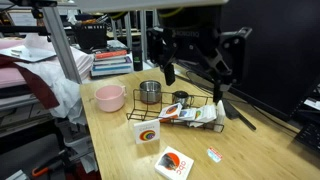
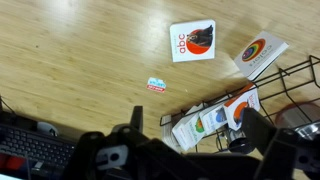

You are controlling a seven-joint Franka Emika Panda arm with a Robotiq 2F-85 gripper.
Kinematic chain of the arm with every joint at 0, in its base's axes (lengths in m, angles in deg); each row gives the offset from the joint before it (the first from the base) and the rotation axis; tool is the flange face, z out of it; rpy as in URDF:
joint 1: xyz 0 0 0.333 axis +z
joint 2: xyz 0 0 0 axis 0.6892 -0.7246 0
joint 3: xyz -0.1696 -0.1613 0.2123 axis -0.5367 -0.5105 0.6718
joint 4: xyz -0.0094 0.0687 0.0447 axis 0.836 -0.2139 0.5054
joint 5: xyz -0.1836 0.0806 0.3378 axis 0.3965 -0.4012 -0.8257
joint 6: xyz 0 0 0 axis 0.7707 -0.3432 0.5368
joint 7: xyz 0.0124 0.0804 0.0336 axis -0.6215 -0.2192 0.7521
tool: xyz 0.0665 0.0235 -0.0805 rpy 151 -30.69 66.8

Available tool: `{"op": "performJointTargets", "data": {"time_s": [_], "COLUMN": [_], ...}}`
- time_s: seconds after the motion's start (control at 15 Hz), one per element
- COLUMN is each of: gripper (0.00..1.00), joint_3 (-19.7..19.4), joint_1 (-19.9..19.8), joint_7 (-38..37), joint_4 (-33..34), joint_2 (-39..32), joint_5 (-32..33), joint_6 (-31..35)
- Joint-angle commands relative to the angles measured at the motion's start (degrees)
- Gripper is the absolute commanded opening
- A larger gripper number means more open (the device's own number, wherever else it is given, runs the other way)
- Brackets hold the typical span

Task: Remove the white and orange book from the rack and put it on the table

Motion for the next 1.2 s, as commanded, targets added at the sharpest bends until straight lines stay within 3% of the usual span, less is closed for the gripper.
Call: {"op": "performJointTargets", "data": {"time_s": [0.0, 0.2, 0.53, 0.67, 1.07, 1.13], "gripper": [1.00, 1.00, 1.00, 1.00, 1.00, 1.00], "joint_3": [1.1, 3.1, 7.1, 7.8, 7.6, 7.1], "joint_1": [-1.2, -0.5, 2.2, 1.6, 1.3, 2.3], "joint_7": [0.4, 0.9, 1.5, 0.0, -0.1, 2.9], "joint_4": [0.1, 1.9, 4.4, 2.8, 2.7, 3.7], "joint_2": [-0.1, -2.5, -7.3, -5.8, -5.5, -6.6], "joint_5": [-0.6, 2.0, 0.7, 0.7, 0.8, -1.2], "joint_6": [-0.1, -0.4, 1.0, 0.4, 0.3, -1.4]}}
